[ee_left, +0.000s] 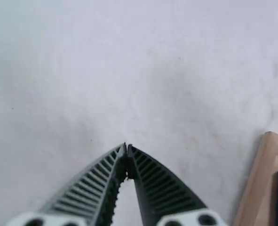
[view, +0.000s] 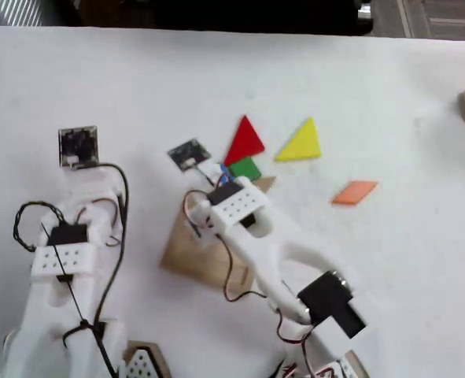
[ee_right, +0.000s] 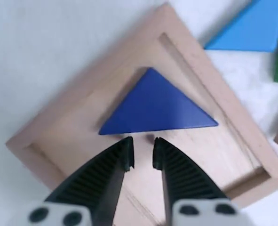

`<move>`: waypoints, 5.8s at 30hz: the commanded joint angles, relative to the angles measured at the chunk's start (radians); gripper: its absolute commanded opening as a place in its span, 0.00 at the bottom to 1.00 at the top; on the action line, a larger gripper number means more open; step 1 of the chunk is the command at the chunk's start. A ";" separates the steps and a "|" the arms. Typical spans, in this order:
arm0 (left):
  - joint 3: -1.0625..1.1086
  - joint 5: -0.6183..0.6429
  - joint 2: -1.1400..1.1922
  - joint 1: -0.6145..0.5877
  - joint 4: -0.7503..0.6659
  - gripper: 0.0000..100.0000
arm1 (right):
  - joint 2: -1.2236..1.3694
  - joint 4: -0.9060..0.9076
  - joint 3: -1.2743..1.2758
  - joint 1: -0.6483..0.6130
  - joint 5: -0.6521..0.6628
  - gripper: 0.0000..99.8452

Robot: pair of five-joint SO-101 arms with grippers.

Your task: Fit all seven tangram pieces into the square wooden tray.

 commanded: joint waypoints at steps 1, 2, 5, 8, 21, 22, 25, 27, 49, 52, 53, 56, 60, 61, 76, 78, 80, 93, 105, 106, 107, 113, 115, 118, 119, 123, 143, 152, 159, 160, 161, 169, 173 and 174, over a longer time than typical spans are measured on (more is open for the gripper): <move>-0.014 -0.009 -0.028 -0.007 -0.023 0.03 | -0.022 -0.048 -0.040 -0.007 -0.031 0.08; -0.014 -0.009 -0.028 -0.007 -0.023 0.03 | -0.022 -0.068 -0.040 -0.001 -0.040 0.08; -0.014 -0.009 -0.028 -0.007 -0.023 0.03 | -0.022 -0.107 -0.040 0.018 -0.043 0.08; -0.014 -0.009 -0.028 -0.007 -0.023 0.03 | -0.022 -0.117 -0.040 0.028 -0.041 0.08; -0.014 -0.009 -0.028 -0.007 -0.023 0.03 | 0.028 -0.062 -0.052 0.071 0.014 0.08; -0.014 -0.009 -0.028 -0.007 -0.023 0.03 | 0.041 -0.084 -0.054 0.071 0.014 0.08; -0.014 -0.009 -0.028 -0.007 -0.023 0.03 | 0.070 -0.081 -0.109 0.071 0.014 0.08; -0.014 -0.009 -0.028 -0.007 -0.023 0.03 | 0.079 -0.073 -0.133 0.071 0.012 0.08; -0.014 -0.011 -0.028 -0.007 -0.023 0.03 | -0.120 0.162 -0.049 0.271 -0.035 0.11; -0.014 -0.011 -0.028 -0.007 -0.023 0.03 | -0.070 0.125 -0.040 0.251 -0.071 0.18; -0.014 -0.011 -0.028 -0.008 -0.023 0.03 | -0.045 0.120 -0.044 0.248 -0.077 0.19; -0.014 -0.011 -0.028 -0.008 -0.023 0.03 | 0.021 0.125 -0.069 0.254 -0.078 0.19; -0.014 -0.011 -0.028 -0.008 -0.023 0.03 | 0.085 0.128 -0.106 0.277 -0.080 0.19; -0.014 -0.011 -0.028 -0.008 -0.023 0.03 | 0.099 0.128 -0.114 0.278 -0.080 0.19; -0.014 -0.011 -0.028 -0.008 -0.023 0.03 | -0.140 0.162 -0.006 0.306 -0.017 0.17; -0.014 -0.011 -0.028 -0.008 -0.023 0.03 | -0.131 0.119 0.026 0.306 -0.017 0.17; -0.014 -0.011 -0.028 -0.008 -0.023 0.03 | -0.101 0.104 0.032 0.306 -0.043 0.17; -0.014 -0.011 -0.028 -0.008 -0.023 0.03 | 0.070 0.082 -0.086 0.229 -0.074 0.09; -0.014 -0.011 -0.028 -0.010 -0.023 0.03 | 0.074 0.084 -0.203 0.159 -0.072 0.06; -0.014 -0.011 -0.028 -0.010 -0.023 0.03 | 0.071 0.088 -0.209 0.160 -0.064 0.06; -0.014 -0.011 -0.028 -0.010 -0.023 0.03 | 0.070 0.105 -0.216 0.163 -0.063 0.06; -0.014 -0.011 -0.028 -0.012 -0.031 0.03 | 0.070 0.337 -0.319 0.170 0.066 0.22; -0.012 -0.011 -0.027 -0.013 -0.041 0.03 | 0.068 0.397 -0.339 0.200 0.087 0.24; -0.012 -0.011 -0.027 -0.013 -0.041 0.03 | 0.047 0.443 -0.353 0.298 0.121 0.22; -0.012 -0.011 -0.027 -0.013 -0.043 0.03 | 0.025 0.447 -0.350 0.338 0.138 0.20; -0.012 -0.011 -0.027 -0.013 -0.043 0.03 | -0.104 0.473 -0.307 0.490 0.273 0.16; 0.012 -0.011 -0.025 -0.001 -0.078 0.05 | -0.085 0.157 -0.190 0.839 1.068 0.16; 0.072 -0.011 -0.035 0.067 -0.077 0.21 | -0.070 0.154 -0.172 0.852 1.333 0.16; 0.074 -0.012 -0.025 0.010 -0.080 0.21 | -0.077 0.094 -0.083 0.874 1.458 0.25; 0.074 -0.012 -0.025 -0.008 -0.080 0.21 | -0.077 0.073 -0.068 0.880 1.458 0.26; 0.074 -0.012 -0.025 -0.027 -0.080 0.21 | -0.076 0.050 -0.057 0.885 1.458 0.27; 0.137 -0.012 -0.025 -0.059 -0.212 0.21 | -0.064 -0.127 -0.046 0.951 1.470 0.27; 0.138 -0.012 -0.025 -0.062 -0.213 0.21 | 0.036 -0.143 -0.057 0.957 1.545 0.27; 0.138 -0.012 -0.025 -0.062 -0.213 0.21 | 0.068 -0.150 -0.074 0.957 1.544 0.27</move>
